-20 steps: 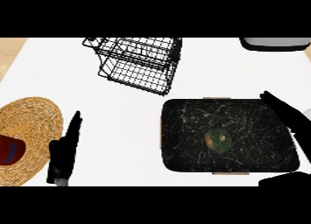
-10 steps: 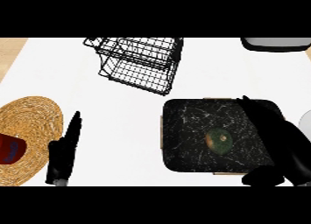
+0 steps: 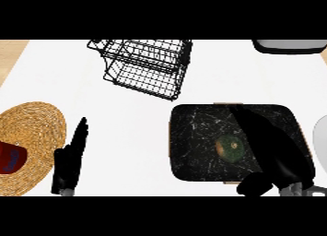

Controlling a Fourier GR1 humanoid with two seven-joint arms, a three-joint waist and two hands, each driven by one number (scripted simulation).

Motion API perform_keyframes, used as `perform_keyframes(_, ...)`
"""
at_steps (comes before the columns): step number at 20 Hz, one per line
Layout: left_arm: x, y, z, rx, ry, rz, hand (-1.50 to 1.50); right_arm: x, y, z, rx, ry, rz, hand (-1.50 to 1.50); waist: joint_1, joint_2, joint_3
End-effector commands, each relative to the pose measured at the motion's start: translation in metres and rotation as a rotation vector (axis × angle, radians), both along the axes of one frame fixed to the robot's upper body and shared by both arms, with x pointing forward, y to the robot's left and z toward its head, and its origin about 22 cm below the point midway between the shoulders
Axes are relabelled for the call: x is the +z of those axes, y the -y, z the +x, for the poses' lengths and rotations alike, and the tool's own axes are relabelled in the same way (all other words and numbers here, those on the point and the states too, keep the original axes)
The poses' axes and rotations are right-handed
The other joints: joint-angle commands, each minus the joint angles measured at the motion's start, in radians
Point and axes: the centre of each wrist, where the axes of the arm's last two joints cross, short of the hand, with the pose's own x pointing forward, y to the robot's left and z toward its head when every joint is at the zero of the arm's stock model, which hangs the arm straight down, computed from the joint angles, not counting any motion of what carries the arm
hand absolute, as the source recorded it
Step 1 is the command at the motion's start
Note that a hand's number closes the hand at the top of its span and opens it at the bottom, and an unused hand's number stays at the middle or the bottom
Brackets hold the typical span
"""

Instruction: Pick the squash from the tray and place it in the tiered basket

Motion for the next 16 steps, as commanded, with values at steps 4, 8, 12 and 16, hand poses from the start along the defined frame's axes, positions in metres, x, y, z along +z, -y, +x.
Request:
perform_keyframes(4,-0.015,-0.008,-0.008,0.004,-0.029,0.004,0.0,-0.017,-0.003,0.0,-0.037,-0.118,-0.103,-1.5,-0.002,0.003,-0.003)
perform_keyframes(8,-0.008,-0.013,-0.001,-0.004,-0.042,-0.008,0.0,-0.02,-0.01,0.024,-0.032,-0.126,-0.113,-1.5,0.001,0.004,-0.003)
perform_keyframes(12,0.004,-0.005,-0.007,0.019,-0.031,0.013,0.0,-0.01,-0.002,0.007,-0.047,-0.149,-0.097,-1.5,-0.002,0.002,-0.003)
perform_keyframes(16,-0.009,-0.018,-0.007,0.001,-0.037,-0.016,0.0,-0.029,-0.005,0.023,-0.03,-0.177,-0.12,-1.5,0.0,0.003,-0.003)
